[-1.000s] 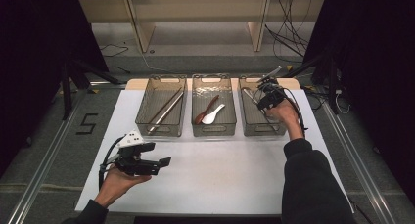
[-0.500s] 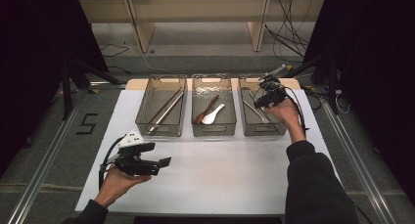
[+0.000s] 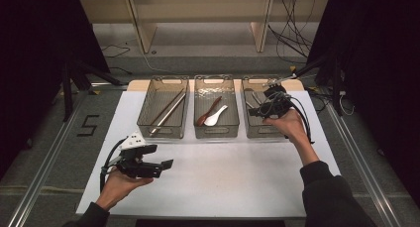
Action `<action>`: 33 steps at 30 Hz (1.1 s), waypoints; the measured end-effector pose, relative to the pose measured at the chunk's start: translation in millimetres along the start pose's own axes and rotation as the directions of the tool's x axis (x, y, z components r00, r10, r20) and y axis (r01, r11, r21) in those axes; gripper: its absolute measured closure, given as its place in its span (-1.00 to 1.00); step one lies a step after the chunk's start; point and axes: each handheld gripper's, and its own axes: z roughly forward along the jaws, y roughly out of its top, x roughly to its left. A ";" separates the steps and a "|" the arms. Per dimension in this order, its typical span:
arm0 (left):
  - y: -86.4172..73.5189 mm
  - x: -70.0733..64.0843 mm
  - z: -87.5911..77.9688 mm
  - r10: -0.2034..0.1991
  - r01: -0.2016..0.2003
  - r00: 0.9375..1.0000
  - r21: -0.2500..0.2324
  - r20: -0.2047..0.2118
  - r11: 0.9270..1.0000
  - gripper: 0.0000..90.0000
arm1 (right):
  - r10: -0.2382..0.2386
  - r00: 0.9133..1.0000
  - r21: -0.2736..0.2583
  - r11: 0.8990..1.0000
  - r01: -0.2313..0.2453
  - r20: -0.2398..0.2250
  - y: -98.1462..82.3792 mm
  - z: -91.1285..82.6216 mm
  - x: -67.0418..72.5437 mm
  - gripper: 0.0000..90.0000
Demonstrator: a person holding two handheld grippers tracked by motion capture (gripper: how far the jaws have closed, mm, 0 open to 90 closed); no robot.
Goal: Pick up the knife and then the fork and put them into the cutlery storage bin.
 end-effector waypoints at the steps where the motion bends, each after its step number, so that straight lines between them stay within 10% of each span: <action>1: 0.1 -0.1 0.1 0.000 0.000 1.000 0.000 0.000 1.000 -0.62 | -0.007 1.000 -0.010 1.000 0.007 -0.007 -2.2 -2.0 2.1 -0.09; 33: 0.7 -0.4 1.2 0.002 -0.002 1.000 0.000 0.007 1.000 -0.62 | -0.066 0.995 -0.243 0.969 0.048 -0.069 -58.6 -40.5 48.6 -0.27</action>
